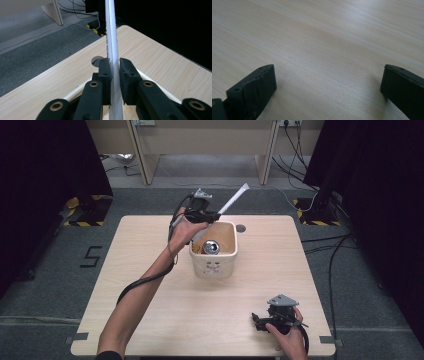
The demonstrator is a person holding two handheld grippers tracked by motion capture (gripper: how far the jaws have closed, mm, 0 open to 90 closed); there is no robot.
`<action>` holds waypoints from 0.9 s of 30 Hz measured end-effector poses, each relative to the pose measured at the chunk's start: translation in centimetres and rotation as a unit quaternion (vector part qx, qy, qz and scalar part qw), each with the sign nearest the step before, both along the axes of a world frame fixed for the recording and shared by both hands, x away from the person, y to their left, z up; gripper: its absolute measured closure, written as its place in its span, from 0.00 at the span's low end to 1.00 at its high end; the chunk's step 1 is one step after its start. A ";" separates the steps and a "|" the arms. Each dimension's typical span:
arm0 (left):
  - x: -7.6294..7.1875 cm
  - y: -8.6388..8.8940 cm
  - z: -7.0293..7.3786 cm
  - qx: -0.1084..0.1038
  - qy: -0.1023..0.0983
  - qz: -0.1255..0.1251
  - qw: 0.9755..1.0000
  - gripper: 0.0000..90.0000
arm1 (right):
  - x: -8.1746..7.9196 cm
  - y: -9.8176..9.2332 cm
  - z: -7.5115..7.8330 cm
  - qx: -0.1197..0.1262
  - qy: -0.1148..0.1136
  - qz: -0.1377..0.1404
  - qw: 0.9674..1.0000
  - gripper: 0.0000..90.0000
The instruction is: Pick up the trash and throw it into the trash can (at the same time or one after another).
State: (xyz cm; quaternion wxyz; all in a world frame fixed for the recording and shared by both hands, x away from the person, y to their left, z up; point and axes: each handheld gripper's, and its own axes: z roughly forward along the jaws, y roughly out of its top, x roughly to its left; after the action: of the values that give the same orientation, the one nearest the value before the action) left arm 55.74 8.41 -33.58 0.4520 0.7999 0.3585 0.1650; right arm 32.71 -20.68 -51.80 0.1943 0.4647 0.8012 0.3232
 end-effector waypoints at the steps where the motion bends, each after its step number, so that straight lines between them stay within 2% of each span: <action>1: 0.1 0.0 -0.2 -0.001 0.000 0.001 1.000 0.88 | 0.0 0.0 0.0 0.001 0.000 0.000 1.000 0.01; 6: 0.5 -0.2 -0.9 -0.002 0.008 0.005 1.000 0.88 | 0.0 0.0 0.0 0.000 0.001 0.000 1.000 0.01; 14: 0.9 -0.1 -1.5 -0.008 0.009 0.012 1.000 0.88 | 0.0 0.0 0.0 0.000 0.001 0.000 1.000 0.01; 27: 0.9 0.1 -3.1 0.000 0.021 0.015 1.000 0.88 | 0.0 0.0 0.0 0.001 0.000 0.000 1.000 0.00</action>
State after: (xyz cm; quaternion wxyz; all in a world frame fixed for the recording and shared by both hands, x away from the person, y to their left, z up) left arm 56.63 8.51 -36.69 0.4417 0.7978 0.3801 0.1546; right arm 32.71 -20.67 -51.80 0.1939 0.4648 0.8010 0.3237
